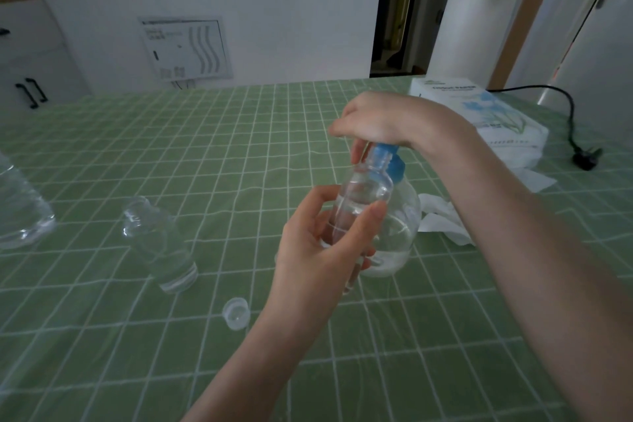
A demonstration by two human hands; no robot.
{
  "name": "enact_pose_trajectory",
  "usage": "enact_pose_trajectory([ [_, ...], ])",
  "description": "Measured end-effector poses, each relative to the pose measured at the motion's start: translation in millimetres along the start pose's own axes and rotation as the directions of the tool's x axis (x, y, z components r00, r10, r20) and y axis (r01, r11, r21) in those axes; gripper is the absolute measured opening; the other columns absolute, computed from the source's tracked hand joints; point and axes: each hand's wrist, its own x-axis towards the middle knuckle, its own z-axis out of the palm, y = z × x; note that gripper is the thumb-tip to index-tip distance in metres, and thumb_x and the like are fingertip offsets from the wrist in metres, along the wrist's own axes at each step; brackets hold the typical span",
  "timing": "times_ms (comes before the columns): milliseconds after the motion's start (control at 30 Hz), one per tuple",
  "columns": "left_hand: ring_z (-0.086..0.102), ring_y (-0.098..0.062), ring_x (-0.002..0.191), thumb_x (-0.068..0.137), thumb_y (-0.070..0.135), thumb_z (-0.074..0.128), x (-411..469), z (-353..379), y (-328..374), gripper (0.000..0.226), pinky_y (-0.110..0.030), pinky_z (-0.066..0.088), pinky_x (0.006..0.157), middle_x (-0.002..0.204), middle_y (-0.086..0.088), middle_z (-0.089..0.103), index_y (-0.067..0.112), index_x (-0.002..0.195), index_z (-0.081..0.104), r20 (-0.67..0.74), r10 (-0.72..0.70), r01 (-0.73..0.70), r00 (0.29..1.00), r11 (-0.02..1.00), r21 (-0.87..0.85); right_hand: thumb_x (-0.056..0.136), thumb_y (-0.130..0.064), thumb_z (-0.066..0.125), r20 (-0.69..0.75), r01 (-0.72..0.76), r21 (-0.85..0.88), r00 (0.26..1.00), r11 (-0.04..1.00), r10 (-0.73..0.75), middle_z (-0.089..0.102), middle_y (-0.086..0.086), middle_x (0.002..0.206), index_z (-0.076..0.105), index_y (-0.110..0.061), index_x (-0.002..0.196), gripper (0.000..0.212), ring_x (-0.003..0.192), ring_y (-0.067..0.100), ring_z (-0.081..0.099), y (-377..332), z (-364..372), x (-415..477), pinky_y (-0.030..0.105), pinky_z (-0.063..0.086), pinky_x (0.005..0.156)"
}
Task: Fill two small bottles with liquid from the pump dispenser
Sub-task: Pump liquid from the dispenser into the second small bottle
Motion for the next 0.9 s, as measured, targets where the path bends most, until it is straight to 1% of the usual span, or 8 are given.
enact_pose_trajectory([
  [200,0.060,-0.010,0.053,0.060,0.052,0.066,-0.3,0.7,1.6,0.040,-0.020,0.047,0.045,0.069,0.001,0.069,0.024,0.088,0.062,-0.011,-0.012,0.012,1.000,1.000,-0.007,0.095,-0.035,0.046,-0.009,-0.002,0.035,1.000,0.999,0.002,0.069,0.011,0.110,0.057,-0.007,0.128,0.044,0.107,0.027,0.061,-0.3,3.3,-1.7,0.036,0.039,0.083],
  [300,0.060,-0.010,0.054,0.060,0.051,0.065,-0.1,0.4,1.8,0.042,-0.019,0.047,0.046,0.069,0.000,0.069,0.023,0.090,0.062,-0.010,-0.016,0.016,1.000,1.000,0.001,0.096,-0.035,0.046,-0.006,-0.001,0.052,1.000,0.999,0.002,0.068,0.012,0.112,0.055,-0.007,0.130,0.045,0.108,0.027,0.060,0.8,5.0,-0.6,0.037,0.038,0.083],
  [467,0.059,-0.010,0.054,0.064,0.047,0.065,-1.6,1.6,0.4,0.035,-0.020,0.045,0.044,0.067,0.002,0.068,0.022,0.089,0.062,-0.006,-0.022,0.022,1.000,1.000,0.011,0.096,-0.036,0.046,0.027,-0.016,0.062,1.000,0.998,0.015,0.064,0.013,0.122,0.051,-0.007,0.135,0.048,0.112,0.029,0.058,4.8,10.0,0.6,0.035,0.037,0.084],
  [533,0.060,-0.010,0.055,0.065,0.046,0.065,-1.2,1.0,0.1,0.036,-0.022,0.048,0.048,0.067,0.003,0.068,0.021,0.091,0.061,-0.008,-0.022,0.022,1.000,1.000,0.017,0.096,-0.036,0.046,0.023,-0.012,0.064,1.000,0.998,0.010,0.065,0.013,0.118,0.054,-0.007,0.132,0.046,0.108,0.028,0.060,4.6,11.0,0.1,0.036,0.038,0.083],
  [633,0.061,-0.009,0.055,0.063,0.048,0.064,-0.7,0.6,1.1,0.039,-0.019,0.047,0.048,0.068,0.003,0.069,0.021,0.092,0.061,-0.007,-0.019,0.019,1.000,1.000,0.020,0.097,-0.035,0.045,0.004,0.001,0.068,1.000,0.998,-0.002,0.068,0.012,0.111,0.058,-0.006,0.127,0.044,0.106,0.027,0.062,3.7,9.1,-1.2,0.036,0.038,0.082],
  [767,0.061,-0.008,0.055,0.060,0.050,0.065,-0.7,1.3,2.7,0.043,-0.017,0.047,0.049,0.070,0.001,0.070,0.020,0.091,0.061,-0.007,-0.006,0.006,1.000,1.000,0.001,0.096,-0.035,0.046,-0.023,0.003,0.030,1.000,1.000,-0.003,0.072,0.013,0.105,0.061,-0.005,0.124,0.044,0.106,0.029,0.065,1.1,1.8,-2.0,0.035,0.046,0.087],
  [867,0.061,-0.008,0.055,0.061,0.050,0.065,-0.2,1.4,2.8,0.043,-0.018,0.049,0.050,0.071,0.001,0.070,0.020,0.092,0.061,-0.002,-0.009,0.009,1.000,1.000,0.001,0.096,-0.035,0.047,-0.018,-0.004,0.032,1.000,0.999,0.005,0.074,0.010,0.102,0.061,-0.005,0.124,0.043,0.104,0.028,0.067,0.5,0.3,-1.2,0.030,0.044,0.075],
  [900,0.061,-0.008,0.055,0.061,0.050,0.065,-0.2,1.3,2.7,0.042,-0.019,0.049,0.049,0.070,0.001,0.070,0.021,0.091,0.061,-0.002,-0.010,0.010,1.000,1.000,0.001,0.096,-0.035,0.047,-0.019,-0.003,0.036,1.000,0.999,0.004,0.073,0.011,0.103,0.061,-0.005,0.123,0.043,0.104,0.027,0.067,0.4,0.5,-1.0,0.030,0.045,0.077],
])
